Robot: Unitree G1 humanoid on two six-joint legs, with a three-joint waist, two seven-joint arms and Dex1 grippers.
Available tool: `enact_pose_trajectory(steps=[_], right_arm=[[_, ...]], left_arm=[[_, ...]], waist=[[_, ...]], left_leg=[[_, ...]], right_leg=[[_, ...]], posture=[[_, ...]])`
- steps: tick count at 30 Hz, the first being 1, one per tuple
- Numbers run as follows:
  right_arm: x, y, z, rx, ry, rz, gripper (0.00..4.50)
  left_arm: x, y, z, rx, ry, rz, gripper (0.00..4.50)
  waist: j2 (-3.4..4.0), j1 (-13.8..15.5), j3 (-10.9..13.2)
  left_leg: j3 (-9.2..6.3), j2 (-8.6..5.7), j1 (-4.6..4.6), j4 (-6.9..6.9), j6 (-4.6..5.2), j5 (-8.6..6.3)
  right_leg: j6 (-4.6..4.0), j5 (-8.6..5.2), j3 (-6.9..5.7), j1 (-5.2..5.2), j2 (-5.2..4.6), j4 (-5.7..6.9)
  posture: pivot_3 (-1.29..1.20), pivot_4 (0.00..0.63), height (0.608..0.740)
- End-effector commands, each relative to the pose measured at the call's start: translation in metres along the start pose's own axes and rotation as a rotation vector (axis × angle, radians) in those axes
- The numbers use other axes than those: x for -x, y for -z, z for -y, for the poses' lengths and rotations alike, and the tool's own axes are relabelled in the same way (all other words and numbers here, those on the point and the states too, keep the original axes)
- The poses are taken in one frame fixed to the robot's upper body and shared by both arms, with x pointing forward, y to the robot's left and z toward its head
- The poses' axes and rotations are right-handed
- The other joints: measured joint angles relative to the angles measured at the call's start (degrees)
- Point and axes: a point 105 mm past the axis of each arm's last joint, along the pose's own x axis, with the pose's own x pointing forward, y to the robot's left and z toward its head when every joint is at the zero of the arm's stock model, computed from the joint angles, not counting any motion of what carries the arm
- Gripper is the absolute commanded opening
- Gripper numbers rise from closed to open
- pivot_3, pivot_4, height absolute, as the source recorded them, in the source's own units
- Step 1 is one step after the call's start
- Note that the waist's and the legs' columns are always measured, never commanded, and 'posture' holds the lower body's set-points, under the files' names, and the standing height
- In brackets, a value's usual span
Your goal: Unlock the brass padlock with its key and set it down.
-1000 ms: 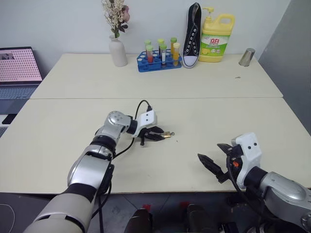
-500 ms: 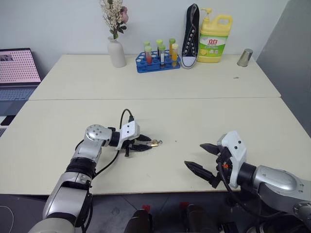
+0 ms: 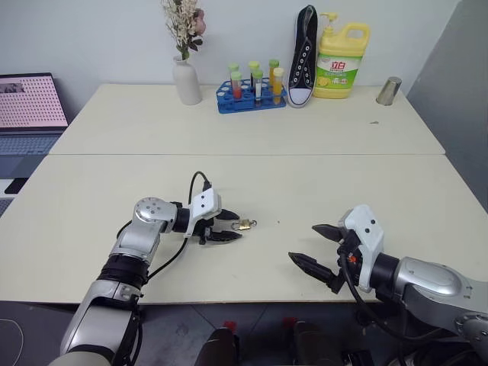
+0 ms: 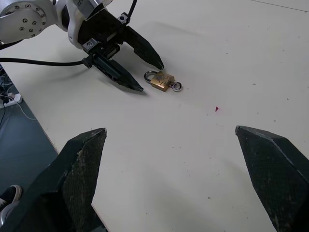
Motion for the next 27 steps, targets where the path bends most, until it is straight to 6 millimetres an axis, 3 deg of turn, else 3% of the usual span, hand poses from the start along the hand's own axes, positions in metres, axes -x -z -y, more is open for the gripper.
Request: enact_pose_trajectory(steps=[1, 11, 15, 17, 21, 24, 27], right_arm=[[0.000, -0.006, -0.008, 0.019, -0.035, 0.022, 4.50], [-0.003, -0.005, -0.012, 0.010, -0.039, 0.030, 4.50], [-0.003, -0.007, -0.011, 0.005, -0.035, 0.049, 4.50], [-0.004, -0.008, -0.011, 0.007, -0.035, 0.053, 4.50], [-0.004, -0.011, -0.008, 0.048, -0.025, 0.061, 4.50], [-0.005, -0.014, -0.004, 0.100, -0.007, 0.071, 4.50], [-0.006, -0.023, -0.004, 0.122, -0.010, 0.141, 4.50]], left_arm=[[-0.010, 0.000, -0.004, -0.058, 0.005, -0.043, 2.65], [-0.017, 0.013, -0.006, -0.057, 0.030, -0.127, 2.65], [-0.014, 0.021, -0.004, -0.042, 0.044, -0.167, 1.79], [-0.013, 0.024, -0.001, -0.040, 0.068, -0.184, 1.12], [-0.008, 0.027, 0.001, -0.049, 0.077, -0.202, 0.97], [-0.007, 0.019, 0.004, -0.073, 0.084, -0.140, 0.97], [-0.004, -0.013, 0.013, -0.277, 0.067, 0.028, 0.97]], waist=[[-0.01, 0.1, 0.0], [-0.02, 0.1, -0.1], [0.01, 0.1, -0.1], [0.00, 0.1, -0.1], [0.01, -0.2, -0.1], [0.04, -0.3, -0.2], [0.04, -0.5, -0.2]], left_leg=[[0.00, -0.01, -0.01, 0.01, 0.00, 0.00], [0.00, -0.03, 0.02, 0.03, 0.00, 0.00], [0.01, -0.03, 0.10, 0.02, 0.00, 0.00], [0.01, -0.02, 0.20, 0.01, 0.00, 0.00], [0.06, 0.01, 0.45, -0.09, 0.01, 0.00], [0.08, 0.04, 0.72, -0.19, 0.02, -0.01], [0.09, 0.06, 0.71, -0.21, 0.02, -0.02]], right_leg=[[0.00, 0.00, 0.01, 0.00, 0.00, 0.00], [0.01, 0.00, -0.01, 0.05, -0.03, 0.01], [0.01, 0.00, 0.00, 0.10, -0.03, 0.01], [0.01, 0.00, 0.00, 0.19, -0.03, 0.02], [0.01, -0.01, 0.04, 0.35, 0.01, 0.01], [0.00, -0.04, 0.07, 0.54, 0.04, -0.02], [-0.01, -0.04, 0.13, 0.52, 0.05, -0.04]], posture=[[0.00, 0.150, 0.740], [0.00, 0.150, 0.740], [0.00, 0.150, 0.740], [0.00, 0.150, 0.740], [0.00, 0.150, 0.740], [0.00, 0.150, 0.740], [0.00, 0.150, 0.740]])
